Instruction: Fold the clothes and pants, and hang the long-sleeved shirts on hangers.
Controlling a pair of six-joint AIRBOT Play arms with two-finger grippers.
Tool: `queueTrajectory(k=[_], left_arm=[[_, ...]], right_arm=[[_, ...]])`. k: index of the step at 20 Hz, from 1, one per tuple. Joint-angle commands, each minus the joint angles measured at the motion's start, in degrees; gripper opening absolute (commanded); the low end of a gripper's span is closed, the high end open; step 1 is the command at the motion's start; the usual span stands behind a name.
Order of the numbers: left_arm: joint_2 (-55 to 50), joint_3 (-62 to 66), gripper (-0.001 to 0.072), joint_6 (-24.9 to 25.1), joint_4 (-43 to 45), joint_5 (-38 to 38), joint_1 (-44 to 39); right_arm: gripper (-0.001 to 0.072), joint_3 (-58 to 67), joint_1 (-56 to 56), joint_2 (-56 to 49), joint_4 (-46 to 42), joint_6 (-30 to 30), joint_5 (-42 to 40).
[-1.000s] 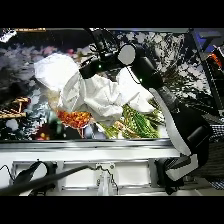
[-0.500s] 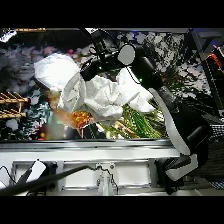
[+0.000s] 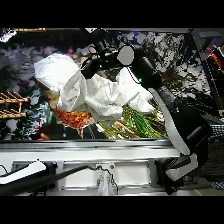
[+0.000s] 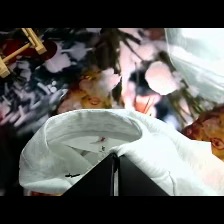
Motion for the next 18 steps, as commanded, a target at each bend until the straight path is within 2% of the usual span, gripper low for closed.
queueTrajectory(k=[1, 6, 18], left_arm=[[-5.0, 0.4, 0.0226, 0.0, 2.0, 2.5, -0.6], [-7.7, 1.1, 0.0226, 0.0, 2.0, 6.8, -0.6], [-14.8, 7.5, 0.0215, -0.9, 2.4, 8.8, -0.4]], right_arm=[[0.0029, 0.1, 0.0, 0.0, -0.2, -0.3, -0.5], [0.0029, 0.1, 0.0, 0.0, 1.1, 0.1, 0.2], [0.0029, 0.1, 0.0, 0.0, 1.6, 1.6, 2.2]])
